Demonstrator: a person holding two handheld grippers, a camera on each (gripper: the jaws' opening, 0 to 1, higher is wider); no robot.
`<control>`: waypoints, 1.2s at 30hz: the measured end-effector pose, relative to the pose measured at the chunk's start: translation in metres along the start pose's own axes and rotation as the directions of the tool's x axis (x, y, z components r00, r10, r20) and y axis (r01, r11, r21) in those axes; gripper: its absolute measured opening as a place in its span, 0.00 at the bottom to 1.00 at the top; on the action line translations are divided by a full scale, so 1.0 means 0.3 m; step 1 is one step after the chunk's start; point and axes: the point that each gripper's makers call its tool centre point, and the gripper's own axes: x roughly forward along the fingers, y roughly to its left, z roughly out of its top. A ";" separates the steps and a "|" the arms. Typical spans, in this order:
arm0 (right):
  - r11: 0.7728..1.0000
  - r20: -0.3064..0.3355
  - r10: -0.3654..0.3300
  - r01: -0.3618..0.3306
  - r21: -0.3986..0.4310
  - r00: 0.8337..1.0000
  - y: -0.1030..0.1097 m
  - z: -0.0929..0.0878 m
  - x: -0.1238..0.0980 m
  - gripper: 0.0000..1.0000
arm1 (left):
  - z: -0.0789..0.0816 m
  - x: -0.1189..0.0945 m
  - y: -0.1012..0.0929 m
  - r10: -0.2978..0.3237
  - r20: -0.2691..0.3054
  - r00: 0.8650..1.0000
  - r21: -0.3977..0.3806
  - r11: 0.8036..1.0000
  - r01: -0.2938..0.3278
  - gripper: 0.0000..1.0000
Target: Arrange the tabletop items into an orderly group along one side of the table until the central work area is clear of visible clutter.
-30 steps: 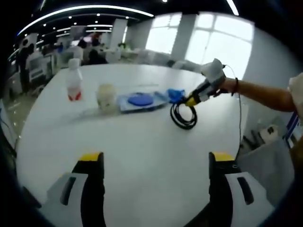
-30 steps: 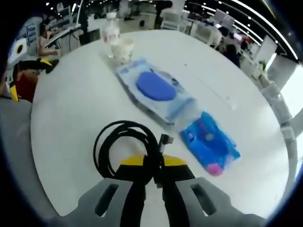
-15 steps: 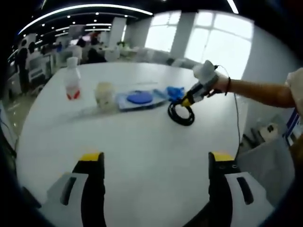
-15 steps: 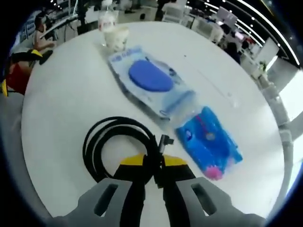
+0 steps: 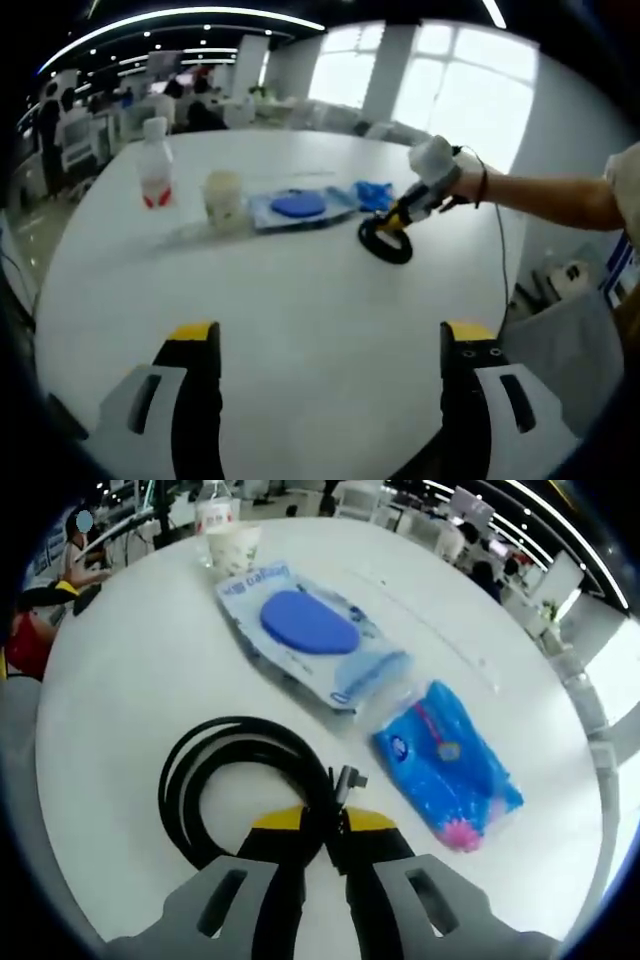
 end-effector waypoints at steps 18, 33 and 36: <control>0.945 0.153 -0.006 -0.045 0.324 0.988 0.012 0.082 -0.074 0.47 | 0.010 -0.004 0.005 0.008 0.013 1.000 0.002 1.000 -0.008 0.88; 0.907 0.278 0.032 -0.145 0.395 0.960 0.131 0.149 -0.209 0.76 | 0.025 -0.009 0.006 0.009 0.034 0.999 0.002 1.000 -0.009 0.90; 0.901 0.301 0.031 -0.157 0.404 0.953 0.156 0.162 -0.239 0.78 | 0.027 -0.008 0.006 0.009 0.037 0.999 0.003 1.000 -0.009 0.90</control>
